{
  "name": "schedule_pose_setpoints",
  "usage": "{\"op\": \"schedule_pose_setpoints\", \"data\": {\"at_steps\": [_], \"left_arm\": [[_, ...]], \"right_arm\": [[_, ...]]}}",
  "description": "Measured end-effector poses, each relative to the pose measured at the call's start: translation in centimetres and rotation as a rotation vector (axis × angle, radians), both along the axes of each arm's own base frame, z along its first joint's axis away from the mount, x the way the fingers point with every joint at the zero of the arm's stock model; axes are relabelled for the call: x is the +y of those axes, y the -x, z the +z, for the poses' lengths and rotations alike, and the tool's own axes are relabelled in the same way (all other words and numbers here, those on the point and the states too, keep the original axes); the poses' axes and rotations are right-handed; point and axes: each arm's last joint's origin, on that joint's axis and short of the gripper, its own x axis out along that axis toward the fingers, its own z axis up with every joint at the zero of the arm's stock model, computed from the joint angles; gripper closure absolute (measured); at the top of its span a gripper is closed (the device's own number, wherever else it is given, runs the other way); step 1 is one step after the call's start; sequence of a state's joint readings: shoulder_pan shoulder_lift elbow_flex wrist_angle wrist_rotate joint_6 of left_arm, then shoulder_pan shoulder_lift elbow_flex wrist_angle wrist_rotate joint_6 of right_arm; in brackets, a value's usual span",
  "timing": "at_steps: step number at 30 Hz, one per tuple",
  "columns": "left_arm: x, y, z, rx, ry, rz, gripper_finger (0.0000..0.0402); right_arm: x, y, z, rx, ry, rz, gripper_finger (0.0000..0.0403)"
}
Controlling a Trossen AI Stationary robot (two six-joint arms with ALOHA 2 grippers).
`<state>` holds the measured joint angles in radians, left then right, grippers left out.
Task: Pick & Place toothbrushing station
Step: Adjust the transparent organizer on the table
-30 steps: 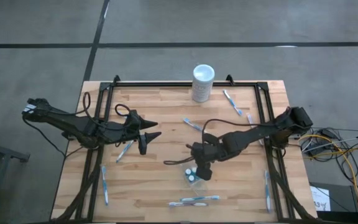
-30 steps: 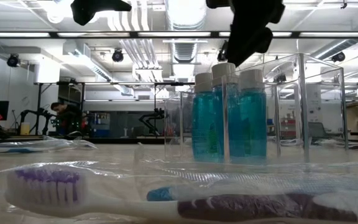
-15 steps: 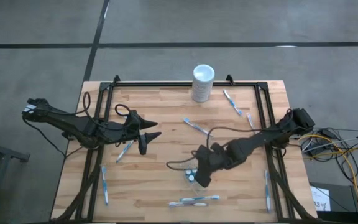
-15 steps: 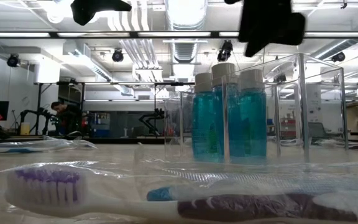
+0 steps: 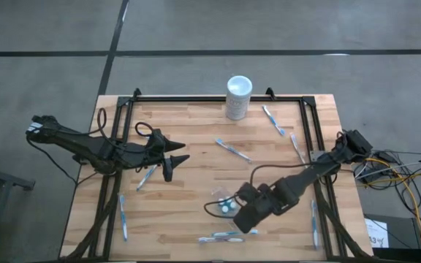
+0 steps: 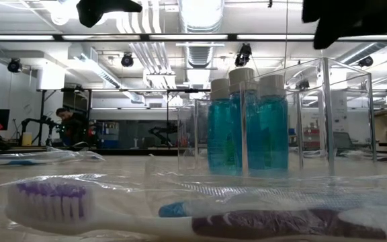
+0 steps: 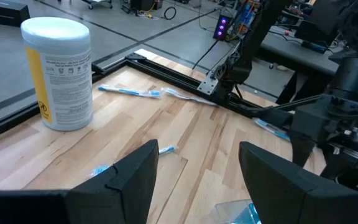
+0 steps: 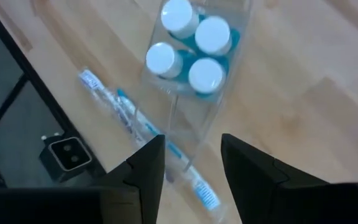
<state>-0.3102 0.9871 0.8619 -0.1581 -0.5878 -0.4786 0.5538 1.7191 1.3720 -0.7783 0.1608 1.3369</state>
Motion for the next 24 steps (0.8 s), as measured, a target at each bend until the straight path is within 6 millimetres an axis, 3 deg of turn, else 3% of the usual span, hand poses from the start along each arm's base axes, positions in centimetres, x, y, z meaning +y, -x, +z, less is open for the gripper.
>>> {"op": "schedule_pose_setpoints", "data": {"at_steps": [11,24], "left_arm": [[0.0,0.0,0.0,0.001,0.000,0.000,0.0172],[0.0,0.0,0.0,0.001,0.000,0.000,0.0172]], "right_arm": [[2.1,-0.6,-3.2,0.048,0.021,0.032,0.0243],[2.0,-0.6,-3.3,0.048,0.055,0.039,0.0270]]}}
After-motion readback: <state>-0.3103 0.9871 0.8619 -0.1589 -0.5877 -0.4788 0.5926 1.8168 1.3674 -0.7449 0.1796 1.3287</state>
